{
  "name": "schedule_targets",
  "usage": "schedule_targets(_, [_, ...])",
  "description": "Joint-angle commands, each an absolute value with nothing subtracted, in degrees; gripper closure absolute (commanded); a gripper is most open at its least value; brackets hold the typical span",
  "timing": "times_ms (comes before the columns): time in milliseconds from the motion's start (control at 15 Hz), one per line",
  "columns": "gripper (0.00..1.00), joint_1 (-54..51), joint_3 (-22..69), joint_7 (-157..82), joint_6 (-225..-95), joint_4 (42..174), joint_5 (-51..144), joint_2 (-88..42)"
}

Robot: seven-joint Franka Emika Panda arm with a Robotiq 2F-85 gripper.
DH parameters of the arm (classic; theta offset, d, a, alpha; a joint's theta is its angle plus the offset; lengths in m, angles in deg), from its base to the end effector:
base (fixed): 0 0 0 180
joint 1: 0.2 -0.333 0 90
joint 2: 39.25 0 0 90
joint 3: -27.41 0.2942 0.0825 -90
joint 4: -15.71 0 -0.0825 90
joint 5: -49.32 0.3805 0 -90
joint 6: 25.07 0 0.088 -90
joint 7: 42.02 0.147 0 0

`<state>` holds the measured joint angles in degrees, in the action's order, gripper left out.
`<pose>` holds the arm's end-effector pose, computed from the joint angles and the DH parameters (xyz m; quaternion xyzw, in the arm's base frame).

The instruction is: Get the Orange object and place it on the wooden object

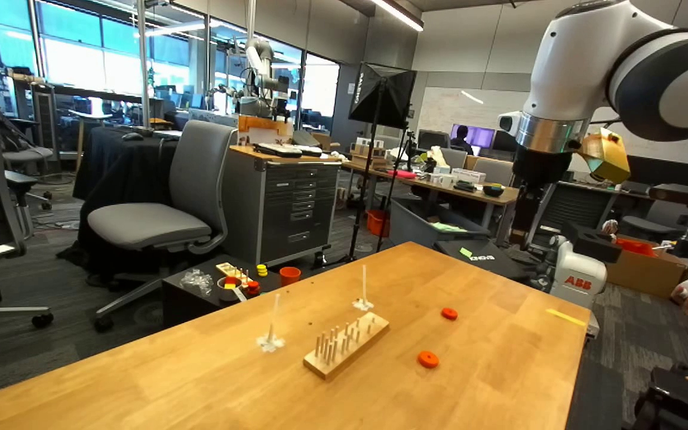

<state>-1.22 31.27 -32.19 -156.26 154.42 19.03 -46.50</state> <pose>0.4771 0.0136 0.3032 0.9710 0.1305 0.0225 0.1990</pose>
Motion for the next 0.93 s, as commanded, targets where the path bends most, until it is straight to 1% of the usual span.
schedule_targets(0, [0.0,-2.0,31.1,-40.9,-161.9,154.1,18.5,-45.2])
schedule_targets(133, [0.0,-2.2,31.0,-44.1,-167.2,154.1,19.0,-43.7])
schedule_targets(267, [0.0,-2.7,30.8,-49.5,-170.1,153.4,23.9,-41.6])
schedule_targets(400, [0.0,-3.9,31.2,-58.8,-169.3,152.4,32.2,-39.1])
schedule_targets(600, [0.0,-5.2,32.6,-68.0,-163.6,151.2,42.1,-36.3])
schedule_targets(667, [0.0,-5.3,33.0,-67.4,-160.8,150.8,41.9,-36.0])
schedule_targets(733, [0.0,-5.4,32.7,-60.7,-162.6,151.5,37.0,-36.2])
schedule_targets(867, [0.0,-5.1,32.7,-63.3,-164.1,152.7,38.9,-36.2])
